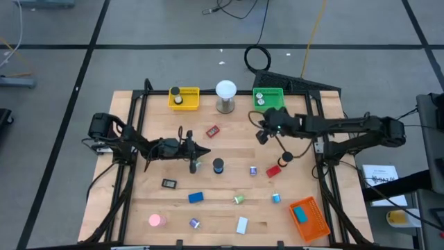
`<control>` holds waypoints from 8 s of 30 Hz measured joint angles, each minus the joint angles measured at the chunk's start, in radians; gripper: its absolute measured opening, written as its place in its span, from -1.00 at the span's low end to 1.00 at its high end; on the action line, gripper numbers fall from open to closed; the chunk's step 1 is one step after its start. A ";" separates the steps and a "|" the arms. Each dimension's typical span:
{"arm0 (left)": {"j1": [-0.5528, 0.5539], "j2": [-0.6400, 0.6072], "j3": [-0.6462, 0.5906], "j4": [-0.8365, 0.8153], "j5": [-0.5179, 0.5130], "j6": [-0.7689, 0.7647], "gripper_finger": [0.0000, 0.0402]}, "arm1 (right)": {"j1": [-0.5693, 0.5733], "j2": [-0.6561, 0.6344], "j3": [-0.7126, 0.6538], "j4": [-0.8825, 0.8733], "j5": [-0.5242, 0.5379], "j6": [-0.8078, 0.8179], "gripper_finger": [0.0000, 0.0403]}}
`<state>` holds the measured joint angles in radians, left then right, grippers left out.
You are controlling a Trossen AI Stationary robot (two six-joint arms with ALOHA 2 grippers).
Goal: Pick & Place Office items
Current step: Put the top blue digital timer into the orange bin
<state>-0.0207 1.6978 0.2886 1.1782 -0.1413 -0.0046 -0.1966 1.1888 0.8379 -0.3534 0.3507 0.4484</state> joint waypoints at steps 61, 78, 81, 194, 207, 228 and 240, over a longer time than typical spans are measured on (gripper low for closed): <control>-0.001 0.000 0.000 -0.001 0.008 0.001 -0.85 | -0.307 0.067 -0.187 -0.151 -0.216 0.593 0.28; -0.001 0.000 0.000 -0.001 0.008 0.001 -0.85 | -0.303 0.065 -0.173 -0.221 -0.172 0.760 0.61; -0.001 0.000 0.000 -0.001 0.008 0.001 -0.85 | -0.300 0.085 -0.176 -0.234 -0.171 0.804 0.63; -0.001 0.000 0.000 -0.001 0.008 0.001 -0.85 | 1.053 0.155 0.334 -0.791 -0.252 1.526 -0.17; -0.001 0.000 0.000 -0.001 0.008 0.001 -0.85 | 1.226 0.318 0.334 -0.790 -0.518 1.805 -0.17; -0.001 0.000 0.000 -0.001 0.008 0.001 -0.85 | 1.223 0.456 0.334 -0.749 -0.588 1.764 -0.17; -0.001 0.000 0.000 -0.001 0.008 0.001 -0.85 | 1.206 0.499 0.333 -0.750 -0.589 1.715 -0.12</control>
<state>-0.0212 1.6974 0.2882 1.1774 -0.1329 -0.0040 1.0097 1.6882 1.1713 -1.1032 -0.2385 2.1630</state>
